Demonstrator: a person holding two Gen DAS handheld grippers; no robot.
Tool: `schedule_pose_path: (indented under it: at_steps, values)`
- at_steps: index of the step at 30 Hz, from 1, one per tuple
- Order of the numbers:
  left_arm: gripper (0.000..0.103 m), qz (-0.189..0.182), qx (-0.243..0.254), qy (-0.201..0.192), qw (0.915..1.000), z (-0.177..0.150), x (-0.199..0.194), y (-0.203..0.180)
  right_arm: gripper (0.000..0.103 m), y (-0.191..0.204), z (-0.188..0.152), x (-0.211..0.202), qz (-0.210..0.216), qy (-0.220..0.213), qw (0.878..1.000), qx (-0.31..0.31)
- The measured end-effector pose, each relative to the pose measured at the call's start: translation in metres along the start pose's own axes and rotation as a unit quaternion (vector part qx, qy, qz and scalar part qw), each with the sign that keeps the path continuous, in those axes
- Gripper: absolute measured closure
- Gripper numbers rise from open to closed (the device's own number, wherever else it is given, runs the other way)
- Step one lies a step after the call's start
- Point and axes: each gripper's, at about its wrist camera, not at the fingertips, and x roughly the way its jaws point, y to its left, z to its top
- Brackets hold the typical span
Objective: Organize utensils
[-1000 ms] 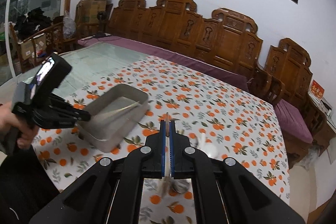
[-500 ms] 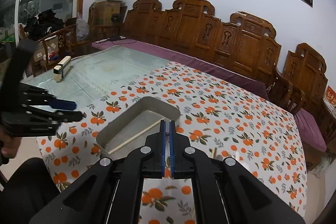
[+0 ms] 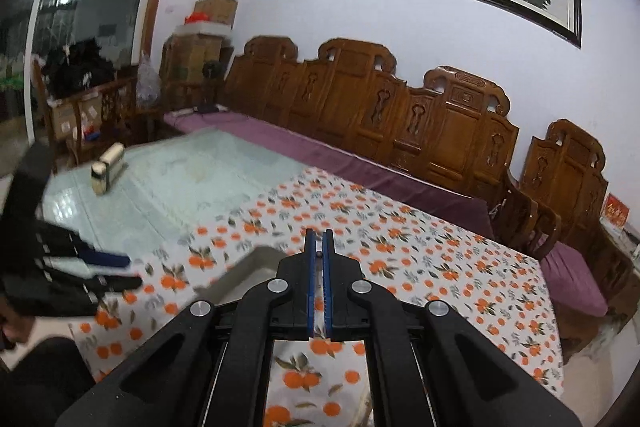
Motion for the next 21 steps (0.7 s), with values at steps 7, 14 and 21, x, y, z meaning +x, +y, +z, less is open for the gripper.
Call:
schedule_pose_path:
  at_steps: [7, 14, 21]
  values:
    - [0.073, 0.002, -0.012, -0.001, 0.9999, 0.002, 0.0, 0.009, 0.099, 0.028, 0.002, 0.033, 0.029, 0.006, 1.0, 0.008]
    - [0.073, 0.005, -0.009, 0.0, 0.9999, 0.001, 0.002, 0.01, 0.099, 0.041, -0.023, 0.083, 0.042, 0.056, 0.997, 0.041]
    - [0.073, 0.0, -0.007, -0.001, 1.0, 0.0, -0.001, 0.008, 0.098, 0.05, -0.064, 0.094, 0.069, 0.127, 0.988, 0.061]
